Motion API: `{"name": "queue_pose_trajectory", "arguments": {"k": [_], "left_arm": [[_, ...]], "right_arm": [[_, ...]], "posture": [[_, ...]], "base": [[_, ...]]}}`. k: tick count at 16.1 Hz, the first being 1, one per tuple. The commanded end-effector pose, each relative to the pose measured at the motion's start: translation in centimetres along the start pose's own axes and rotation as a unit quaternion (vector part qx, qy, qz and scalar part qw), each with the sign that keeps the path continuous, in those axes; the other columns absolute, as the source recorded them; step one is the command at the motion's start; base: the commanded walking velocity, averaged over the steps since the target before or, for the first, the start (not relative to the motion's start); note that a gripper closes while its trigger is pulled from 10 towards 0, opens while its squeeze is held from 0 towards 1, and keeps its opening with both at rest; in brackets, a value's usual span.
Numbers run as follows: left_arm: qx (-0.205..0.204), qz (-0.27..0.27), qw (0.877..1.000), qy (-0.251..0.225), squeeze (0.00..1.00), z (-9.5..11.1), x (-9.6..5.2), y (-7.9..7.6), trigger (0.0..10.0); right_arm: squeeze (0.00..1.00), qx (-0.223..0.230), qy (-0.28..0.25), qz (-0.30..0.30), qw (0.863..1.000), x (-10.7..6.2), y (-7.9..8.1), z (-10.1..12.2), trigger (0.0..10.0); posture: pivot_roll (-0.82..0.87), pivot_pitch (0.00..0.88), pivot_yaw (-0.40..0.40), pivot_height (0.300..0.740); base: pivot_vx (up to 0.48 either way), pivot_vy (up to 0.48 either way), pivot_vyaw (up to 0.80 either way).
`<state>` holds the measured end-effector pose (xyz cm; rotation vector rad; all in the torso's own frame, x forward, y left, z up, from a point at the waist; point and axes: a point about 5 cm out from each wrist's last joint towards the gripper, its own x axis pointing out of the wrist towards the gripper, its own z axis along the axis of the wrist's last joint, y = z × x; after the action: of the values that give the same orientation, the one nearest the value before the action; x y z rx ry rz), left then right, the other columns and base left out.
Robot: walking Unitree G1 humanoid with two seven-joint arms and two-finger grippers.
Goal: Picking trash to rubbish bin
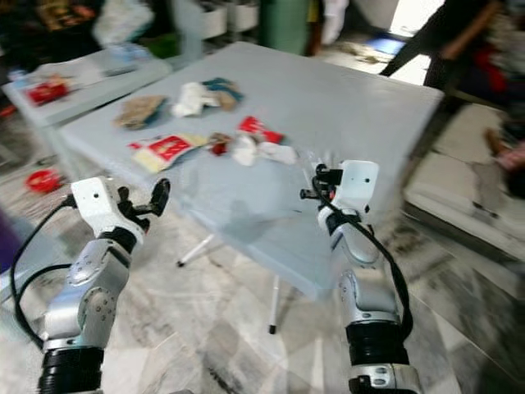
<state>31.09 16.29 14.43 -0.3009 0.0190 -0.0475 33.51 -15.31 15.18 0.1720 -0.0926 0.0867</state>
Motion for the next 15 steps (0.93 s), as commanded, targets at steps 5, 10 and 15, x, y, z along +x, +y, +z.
{"name": "queue_pose_trajectory", "arguments": {"k": [5,10,15], "left_arm": [[-0.001,0.011,1.000,0.003,0.00,0.06,0.39,0.70,10.0],[-0.003,0.013,1.000,0.004,0.00,-0.07,0.51,0.73,10.0],[-0.002,0.013,1.000,0.004,0.00,-0.05,0.67,0.72,10.0]], "right_arm": [[0.00,-0.002,-0.006,0.003,1.000,0.00,0.36,0.37,0.0],[0.00,-0.004,-0.006,0.001,1.000,0.11,0.17,0.50,0.0],[0.00,-0.004,-0.006,0.001,1.000,0.10,0.11,0.47,0.0]], "posture": [[0.02,0.019,-0.001,0.740],[0.02,0.018,-0.003,0.740],[0.02,0.014,-0.002,0.740]], "base": [[0.000,0.109,0.00],[0.000,0.448,0.00],[0.000,0.480,0.00]]}}
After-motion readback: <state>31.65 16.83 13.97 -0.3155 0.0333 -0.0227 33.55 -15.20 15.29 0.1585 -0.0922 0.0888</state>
